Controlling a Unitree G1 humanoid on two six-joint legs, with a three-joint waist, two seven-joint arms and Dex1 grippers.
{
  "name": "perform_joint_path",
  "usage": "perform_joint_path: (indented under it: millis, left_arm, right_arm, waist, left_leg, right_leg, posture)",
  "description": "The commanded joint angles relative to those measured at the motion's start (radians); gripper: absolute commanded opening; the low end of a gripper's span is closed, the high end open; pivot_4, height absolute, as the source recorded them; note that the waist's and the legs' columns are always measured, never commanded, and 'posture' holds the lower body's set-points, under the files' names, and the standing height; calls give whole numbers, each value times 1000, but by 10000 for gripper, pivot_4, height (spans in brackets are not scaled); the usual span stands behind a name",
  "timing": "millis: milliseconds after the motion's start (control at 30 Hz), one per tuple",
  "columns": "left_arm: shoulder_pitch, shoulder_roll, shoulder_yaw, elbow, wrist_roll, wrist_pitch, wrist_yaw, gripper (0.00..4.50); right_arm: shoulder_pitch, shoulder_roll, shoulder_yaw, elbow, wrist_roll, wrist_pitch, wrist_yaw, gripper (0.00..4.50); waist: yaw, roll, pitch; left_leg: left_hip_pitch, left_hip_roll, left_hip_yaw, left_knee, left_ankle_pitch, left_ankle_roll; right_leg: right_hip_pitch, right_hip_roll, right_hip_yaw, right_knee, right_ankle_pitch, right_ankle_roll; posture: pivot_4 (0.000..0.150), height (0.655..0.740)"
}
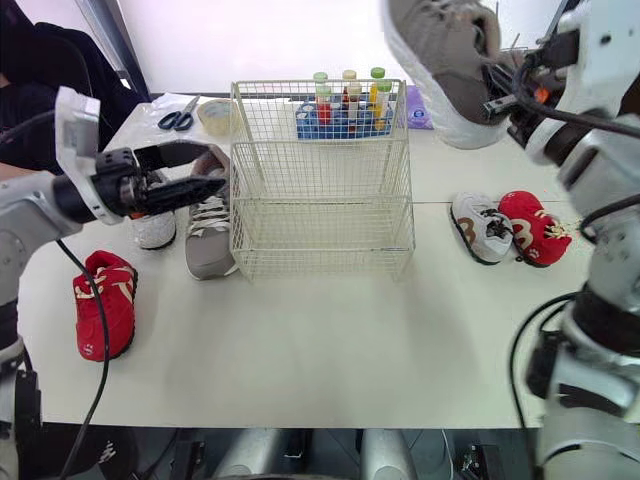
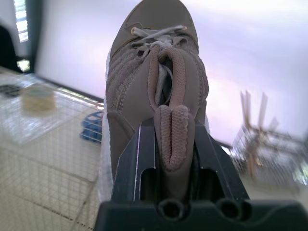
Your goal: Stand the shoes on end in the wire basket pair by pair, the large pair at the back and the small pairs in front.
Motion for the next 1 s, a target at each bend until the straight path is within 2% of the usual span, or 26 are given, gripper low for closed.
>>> perform_joint_path:
  millis: [33,167,333,400,667,1000]
  left_arm:
    - [-65,63,34,94,3,26,-68,45000]
    - [-147,111,39,225,9,73,-109,45000]
    - [-230,146,64,323,-4,130,-138,45000]
    - [-239,148,64,321,-6,144,-150,45000]
    - [-244,127,30,306,11,163,-182,45000]
    - [-284,88,2,318,41,167,-224,45000]
  right_arm:
    - [-106,-74,53,107,-42,-345,260,1905]
    - [-189,-86,162,288,-153,-711,443,1905]
    - [-293,-32,264,469,-268,-1070,542,1905]
    - [-310,-8,288,515,-303,-1175,551,1905]
    - [-353,84,330,595,-325,-1408,573,1905]
    - [-326,121,346,510,-285,-1457,593,1905]
  waist:
    - [-12,0,0]
    - [-22,-1,0]
    - [-18,-1,0]
    - [-15,-1,0]
    - [-14,-1,1]
    - [-13,-1,1]
  left_leg:
    - [0,0,0,-1,0,0]
    - [1,1,1,-1,0,0]
    - [0,1,0,0,0,-1]
    - [0,1,0,0,3,-7]
    - [-1,1,0,0,4,-8]
    - [-1,1,0,0,5,-8]
  right_leg:
    - [0,0,0,0,0,0]
    - [0,0,0,0,0,0]
    - [-1,0,0,1,0,0]
    - [-2,0,0,1,0,0]
    - [-3,0,0,2,0,0]
    - [-4,1,0,3,0,0]
  posture:
    - [1500,7400]
    - [1500,7400]
    - [1500,7400]
    - [1500,7400]
    - [1500,7400]
    - [1500,7400]
